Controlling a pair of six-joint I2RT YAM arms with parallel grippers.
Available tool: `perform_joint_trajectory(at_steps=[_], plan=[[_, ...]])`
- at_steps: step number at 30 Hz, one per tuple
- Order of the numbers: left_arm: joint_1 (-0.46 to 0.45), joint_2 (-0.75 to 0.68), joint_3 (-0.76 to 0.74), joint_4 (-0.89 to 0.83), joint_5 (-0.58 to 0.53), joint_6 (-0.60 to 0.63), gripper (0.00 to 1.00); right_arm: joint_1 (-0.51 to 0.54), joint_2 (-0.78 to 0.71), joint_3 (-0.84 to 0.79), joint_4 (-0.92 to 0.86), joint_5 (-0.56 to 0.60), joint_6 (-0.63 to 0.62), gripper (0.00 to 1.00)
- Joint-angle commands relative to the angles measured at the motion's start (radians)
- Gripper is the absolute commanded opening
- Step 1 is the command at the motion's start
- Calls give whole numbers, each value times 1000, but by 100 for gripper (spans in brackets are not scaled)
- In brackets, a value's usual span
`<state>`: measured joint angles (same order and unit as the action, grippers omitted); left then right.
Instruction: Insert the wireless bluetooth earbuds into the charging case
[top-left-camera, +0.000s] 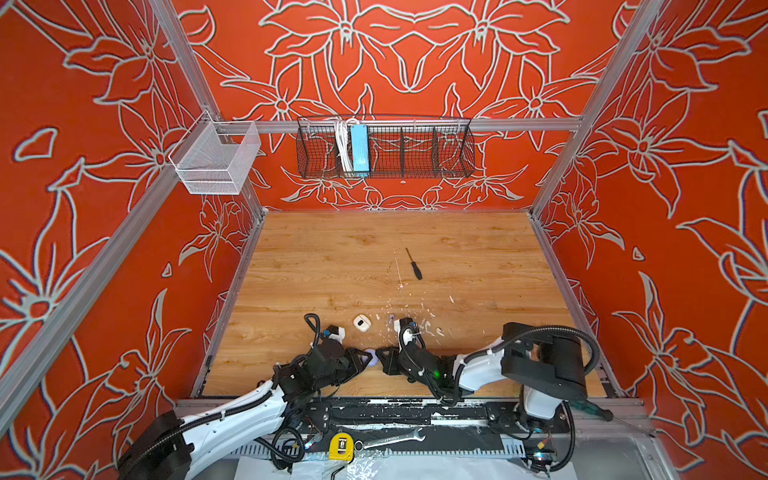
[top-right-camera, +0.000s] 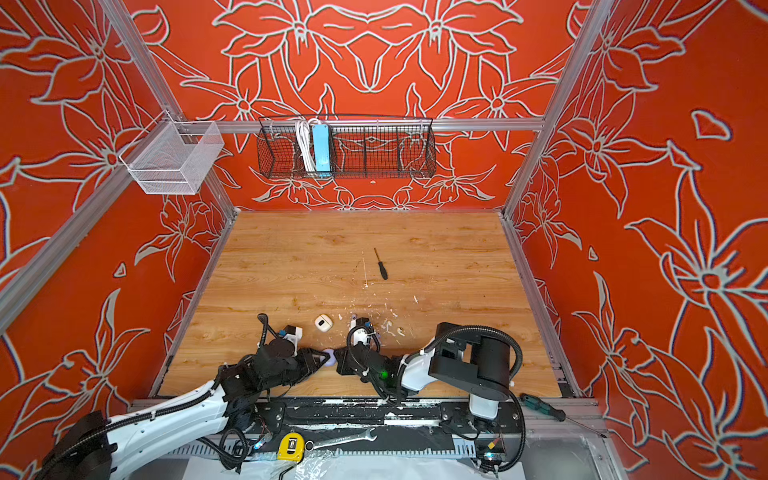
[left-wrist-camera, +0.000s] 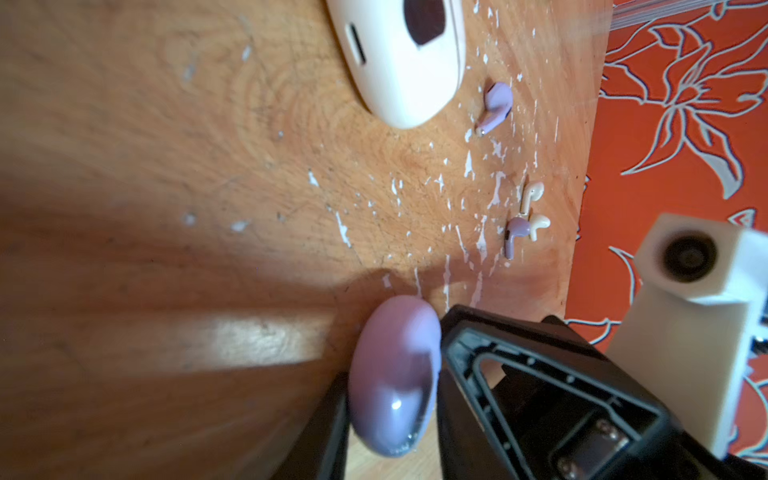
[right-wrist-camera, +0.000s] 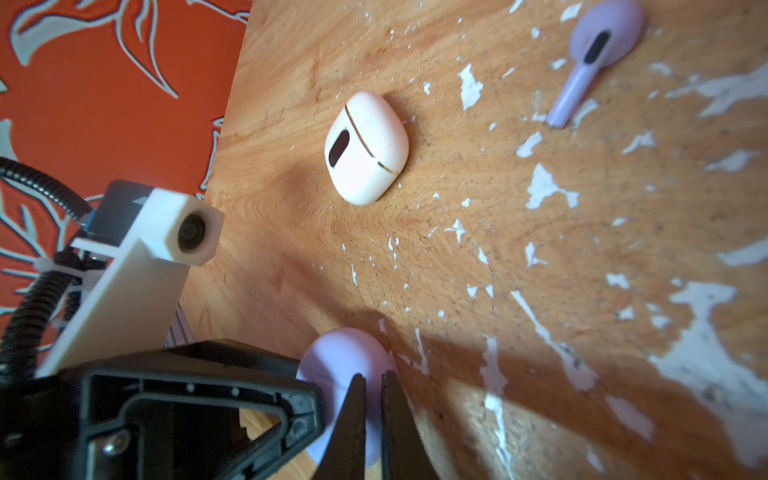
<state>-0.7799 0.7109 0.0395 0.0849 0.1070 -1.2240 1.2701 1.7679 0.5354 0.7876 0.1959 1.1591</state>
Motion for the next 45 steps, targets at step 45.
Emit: perform_joint_trajectory(at_steps=[45], plan=[[2, 137, 416, -396, 0, 273, 0, 20, -414, -8, -422, 209, -139, 18]])
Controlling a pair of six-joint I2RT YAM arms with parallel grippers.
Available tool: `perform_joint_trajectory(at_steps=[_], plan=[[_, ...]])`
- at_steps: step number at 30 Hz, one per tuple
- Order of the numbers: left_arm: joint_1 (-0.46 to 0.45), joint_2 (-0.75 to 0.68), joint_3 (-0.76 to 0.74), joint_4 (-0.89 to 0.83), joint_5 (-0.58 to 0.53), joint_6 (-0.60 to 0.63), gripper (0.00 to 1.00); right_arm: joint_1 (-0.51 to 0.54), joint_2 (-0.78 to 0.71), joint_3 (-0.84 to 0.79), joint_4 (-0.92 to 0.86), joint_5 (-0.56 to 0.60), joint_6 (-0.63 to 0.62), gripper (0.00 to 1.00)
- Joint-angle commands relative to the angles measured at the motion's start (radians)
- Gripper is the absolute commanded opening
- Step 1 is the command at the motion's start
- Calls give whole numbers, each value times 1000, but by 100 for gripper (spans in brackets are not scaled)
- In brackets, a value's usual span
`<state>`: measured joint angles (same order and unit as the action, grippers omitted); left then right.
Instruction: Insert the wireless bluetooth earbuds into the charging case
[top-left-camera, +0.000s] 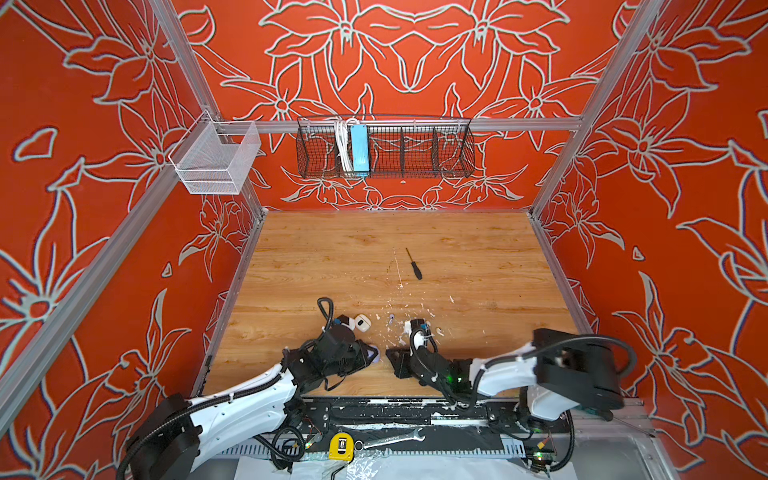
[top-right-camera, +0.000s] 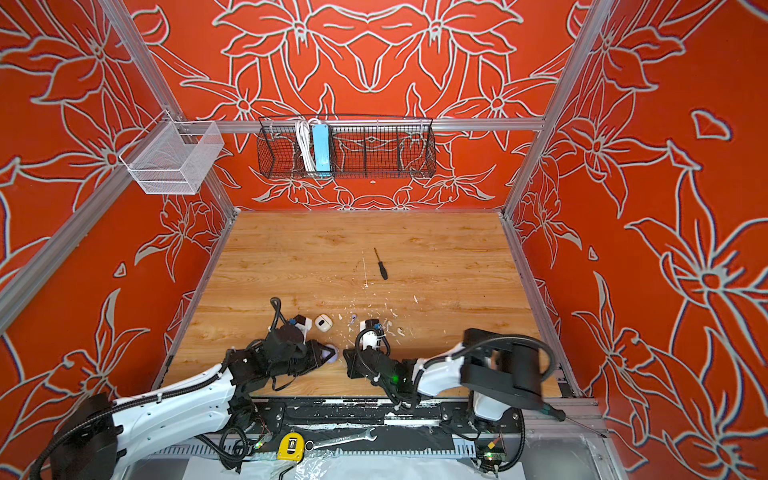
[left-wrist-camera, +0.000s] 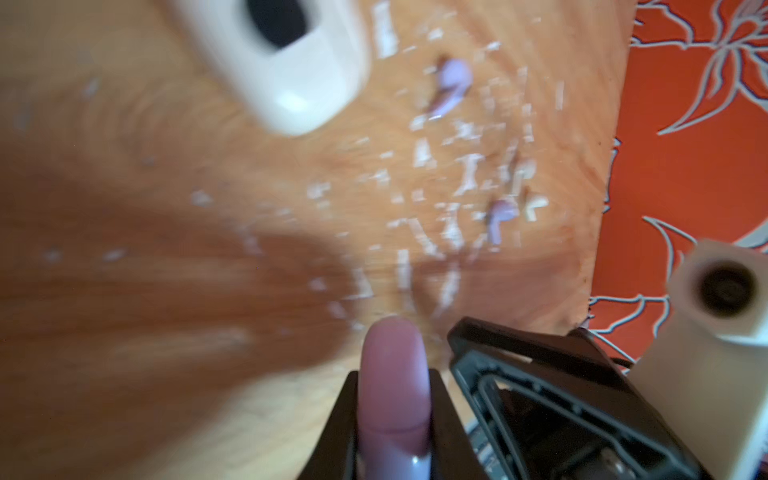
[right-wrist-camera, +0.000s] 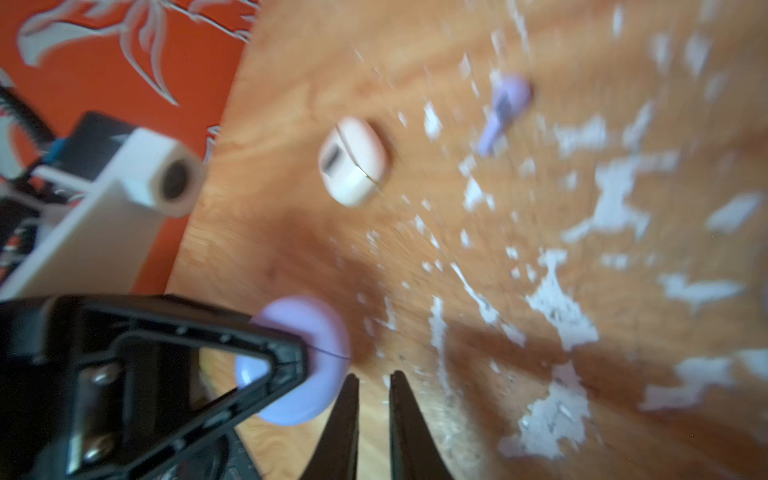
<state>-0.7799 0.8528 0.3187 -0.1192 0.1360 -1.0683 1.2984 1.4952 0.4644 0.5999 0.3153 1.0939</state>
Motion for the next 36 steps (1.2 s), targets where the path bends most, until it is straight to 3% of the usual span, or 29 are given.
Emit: perform_joint_trajectory(at_steps=[1, 4, 7, 10, 13, 14, 16, 19, 22, 24, 26, 30, 33, 36], plan=[[4, 8, 206, -242, -37, 161, 0, -9, -207, 83, -310, 103, -101, 21], [5, 58, 403, -315, -37, 299, 0, -17, -390, 181, -560, 129, -188, 32], [4, 102, 511, -177, 87, 529, 0, -19, -522, 337, -883, 195, -270, 37], [5, 175, 576, -117, 24, 632, 0, -19, -592, 473, -1084, 293, -379, 40], [4, 192, 469, 199, 187, 829, 0, -22, -638, 530, -1094, 402, -588, 46], [4, 187, 405, 326, 166, 851, 0, -26, -651, 529, -1052, 431, -671, 53], [4, 191, 275, 561, 107, 916, 0, -37, -662, 523, -967, 469, -812, 60], [9, 245, 175, 740, 91, 1102, 0, -66, -653, 503, -852, 482, -994, 61], [40, 305, 111, 844, 271, 1254, 0, -105, -666, 463, -828, 394, -996, 50], [66, 327, 60, 960, 355, 1227, 0, -111, -707, 379, -748, 219, -1041, 50], [95, 336, 13, 1077, 459, 1188, 0, -112, -751, 305, -691, 82, -1069, 56], [100, 286, -29, 1074, 471, 1243, 0, -111, -825, 156, -538, 11, -1078, 69], [106, 259, -32, 1044, 470, 1268, 0, -112, -860, 118, -496, -87, -1100, 70], [107, 210, -35, 1025, 553, 1283, 0, -113, -873, 84, -455, -167, -1109, 70]])
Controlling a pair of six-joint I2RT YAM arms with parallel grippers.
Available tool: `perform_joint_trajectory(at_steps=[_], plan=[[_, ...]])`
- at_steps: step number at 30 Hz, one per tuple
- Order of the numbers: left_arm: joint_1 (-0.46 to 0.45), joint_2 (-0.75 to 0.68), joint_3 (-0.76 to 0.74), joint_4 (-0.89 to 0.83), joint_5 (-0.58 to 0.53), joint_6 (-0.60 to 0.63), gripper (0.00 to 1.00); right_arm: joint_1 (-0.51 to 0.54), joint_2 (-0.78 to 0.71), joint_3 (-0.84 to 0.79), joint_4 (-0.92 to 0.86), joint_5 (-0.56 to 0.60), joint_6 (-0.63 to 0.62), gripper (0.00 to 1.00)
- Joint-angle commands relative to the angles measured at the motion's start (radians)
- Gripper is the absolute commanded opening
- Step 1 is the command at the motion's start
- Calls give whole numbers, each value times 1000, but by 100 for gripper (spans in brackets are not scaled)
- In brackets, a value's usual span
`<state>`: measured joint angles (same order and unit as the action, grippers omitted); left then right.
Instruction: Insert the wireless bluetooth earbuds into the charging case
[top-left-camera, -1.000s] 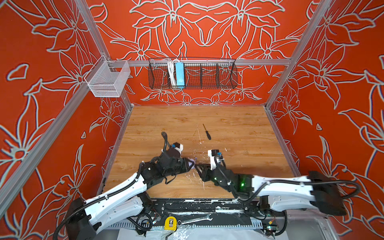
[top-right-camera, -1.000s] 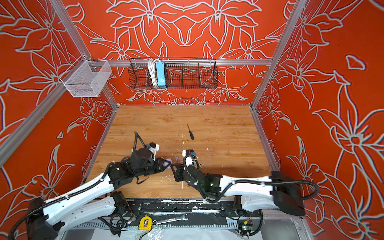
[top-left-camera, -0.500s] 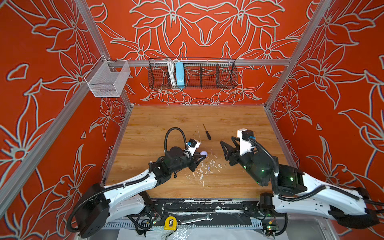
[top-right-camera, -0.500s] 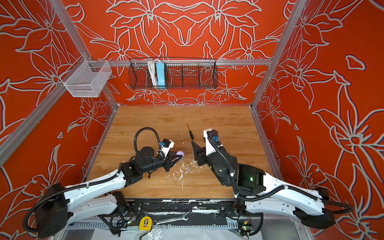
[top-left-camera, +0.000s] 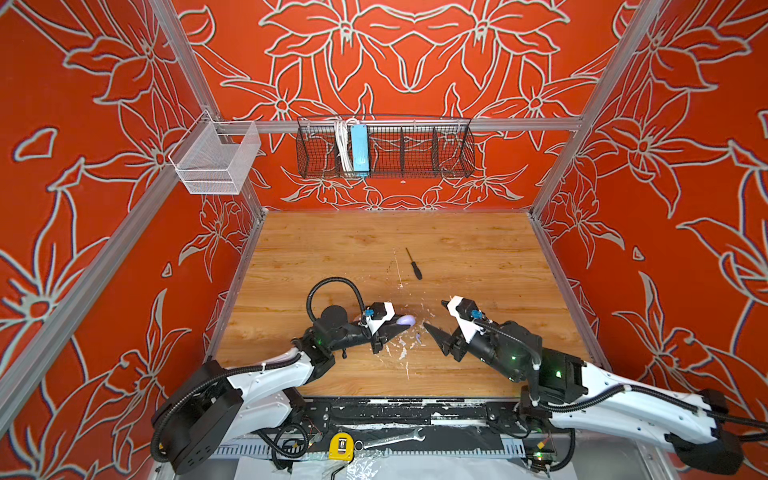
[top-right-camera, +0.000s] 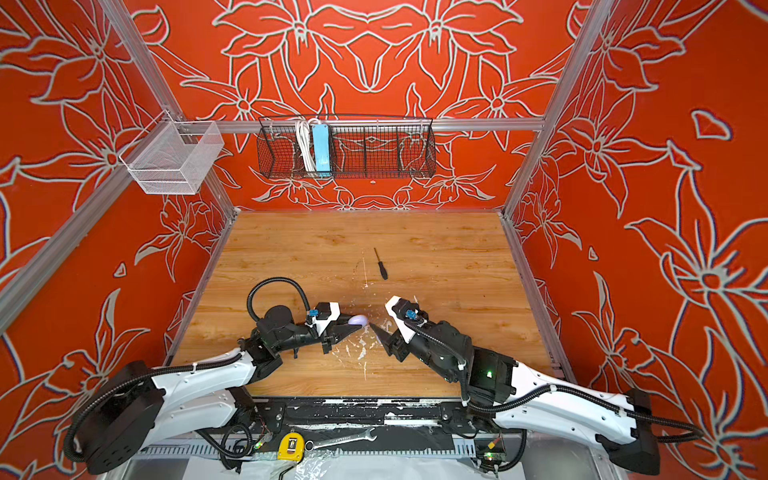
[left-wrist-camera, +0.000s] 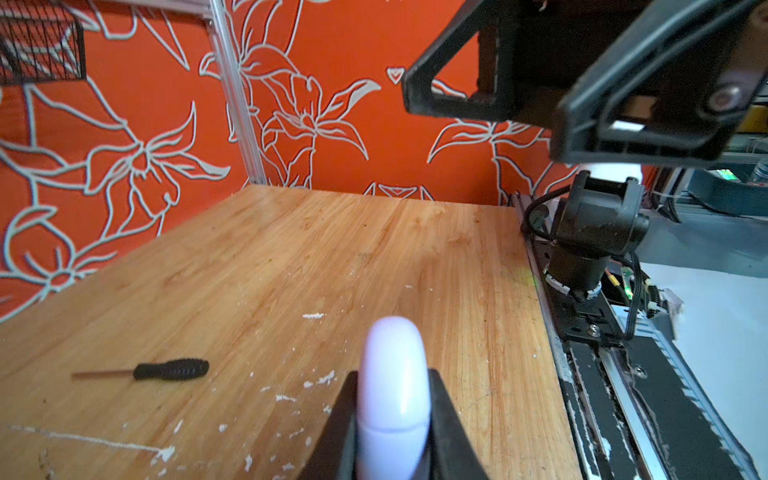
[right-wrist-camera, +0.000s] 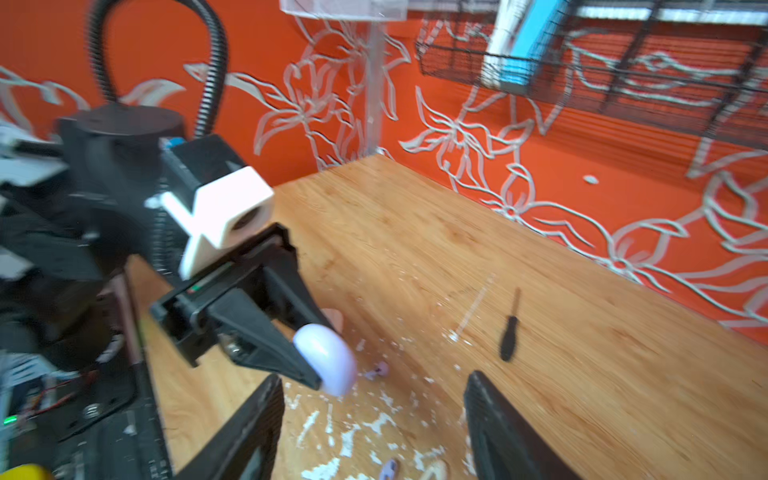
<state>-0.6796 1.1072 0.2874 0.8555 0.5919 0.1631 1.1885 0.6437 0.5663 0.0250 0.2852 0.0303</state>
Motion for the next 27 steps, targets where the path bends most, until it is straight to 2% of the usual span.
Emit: perform_joint_trajectory(at_steps=[1, 4, 8, 13, 18, 27], plan=[[5, -68, -7, 51, 126, 47, 0, -3, -21, -31, 138, -162, -47, 69], [-14, -160, -25, 37, 157, 57, 0, -2, -14, -39, 155, -231, -56, 65], [-44, -251, -36, -53, 101, 105, 0, -3, -13, -35, 148, -254, -66, 62], [-57, -260, -27, -71, 83, 106, 0, -2, 6, -48, 177, -281, -53, 65], [-64, -272, -14, -91, 85, 93, 0, -1, 77, -10, 153, -323, -52, 64], [-89, -312, -1, -127, 121, 102, 0, -3, 116, 1, 150, -253, -49, 63]])
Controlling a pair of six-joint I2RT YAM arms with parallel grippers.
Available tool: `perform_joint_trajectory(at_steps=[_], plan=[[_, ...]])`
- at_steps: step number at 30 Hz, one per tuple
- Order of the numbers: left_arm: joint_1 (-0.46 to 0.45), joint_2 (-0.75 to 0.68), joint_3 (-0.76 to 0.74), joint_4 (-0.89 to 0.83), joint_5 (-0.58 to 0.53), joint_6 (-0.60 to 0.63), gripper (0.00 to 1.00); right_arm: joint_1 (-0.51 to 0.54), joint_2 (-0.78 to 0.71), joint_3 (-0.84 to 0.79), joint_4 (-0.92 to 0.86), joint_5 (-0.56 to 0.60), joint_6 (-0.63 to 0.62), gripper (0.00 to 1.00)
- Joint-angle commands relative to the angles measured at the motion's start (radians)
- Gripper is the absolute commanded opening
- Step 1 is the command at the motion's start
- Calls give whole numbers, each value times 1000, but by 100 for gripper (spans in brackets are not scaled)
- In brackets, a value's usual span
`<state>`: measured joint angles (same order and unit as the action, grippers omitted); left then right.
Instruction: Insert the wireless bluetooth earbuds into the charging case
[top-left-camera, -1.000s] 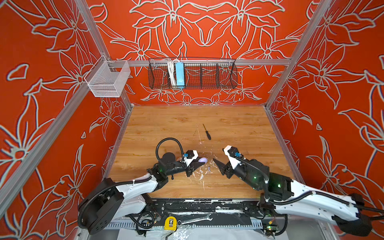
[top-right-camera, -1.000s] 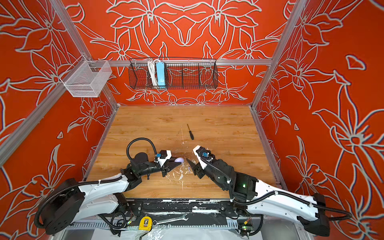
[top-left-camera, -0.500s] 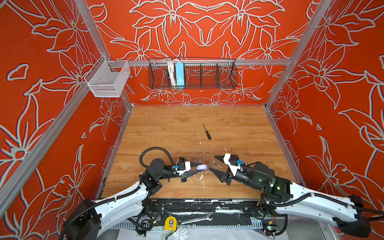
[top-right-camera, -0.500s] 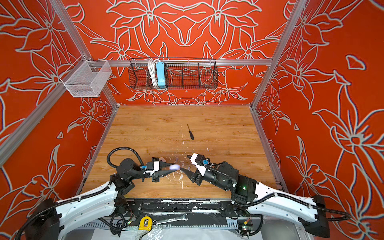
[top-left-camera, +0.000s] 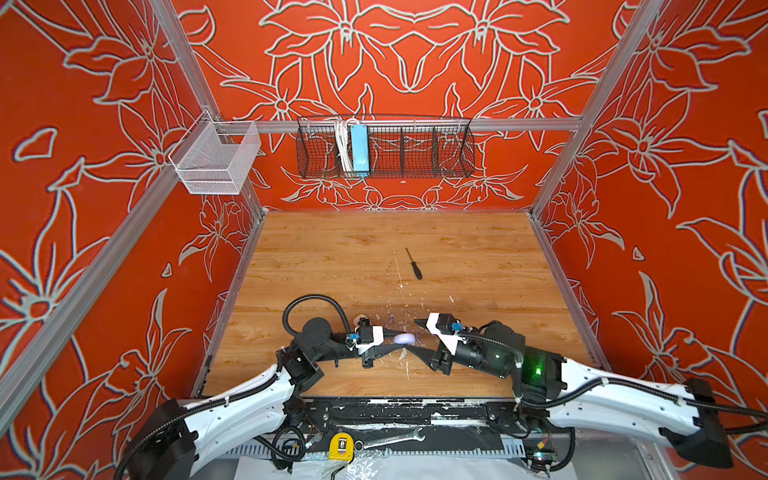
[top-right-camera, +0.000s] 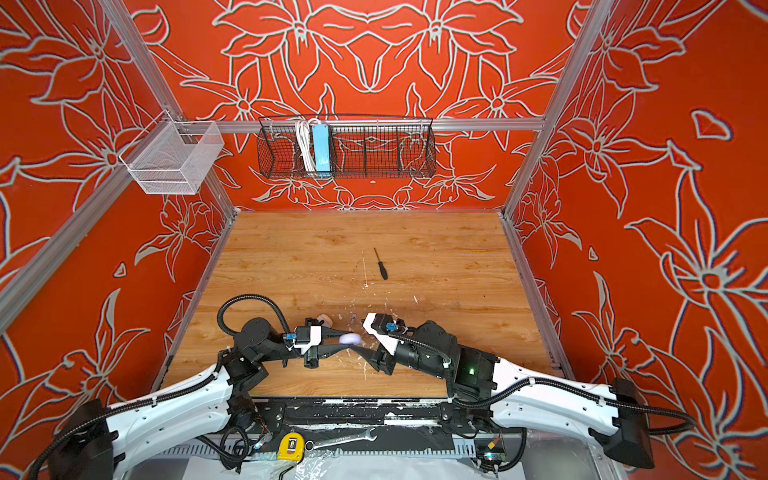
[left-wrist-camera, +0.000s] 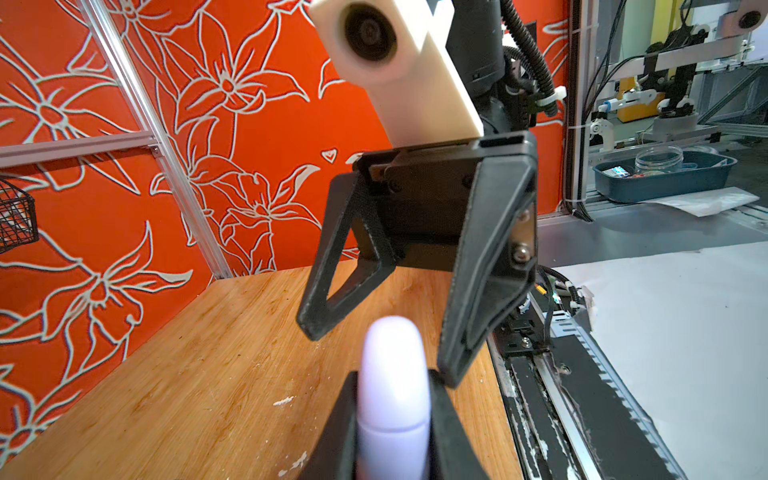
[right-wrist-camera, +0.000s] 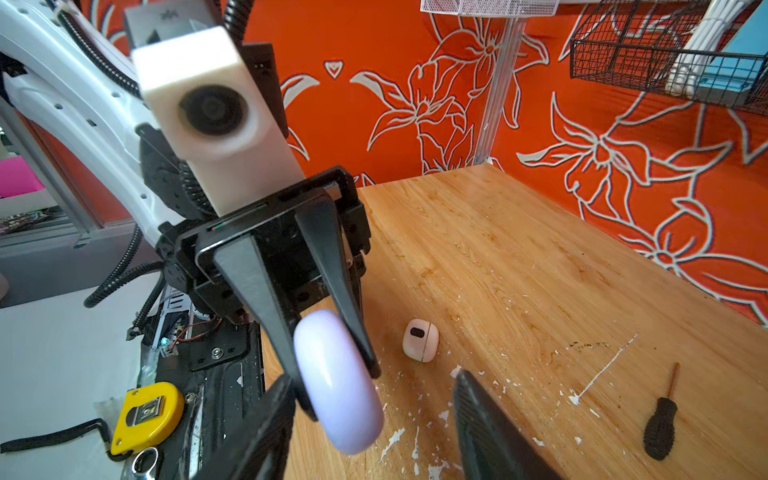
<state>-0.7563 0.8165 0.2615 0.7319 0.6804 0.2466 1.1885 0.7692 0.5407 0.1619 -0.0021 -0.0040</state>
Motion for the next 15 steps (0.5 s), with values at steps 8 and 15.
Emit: perform_joint_trajectory(at_steps=[8, 15], plan=[[-23, -22, 33, -34, 38, 45, 0, -2, -21, 26, 8, 100, -3, 63], [-27, -22, 36, -34, 51, 43, 0, -4, -28, 27, 0, 157, 7, 64]])
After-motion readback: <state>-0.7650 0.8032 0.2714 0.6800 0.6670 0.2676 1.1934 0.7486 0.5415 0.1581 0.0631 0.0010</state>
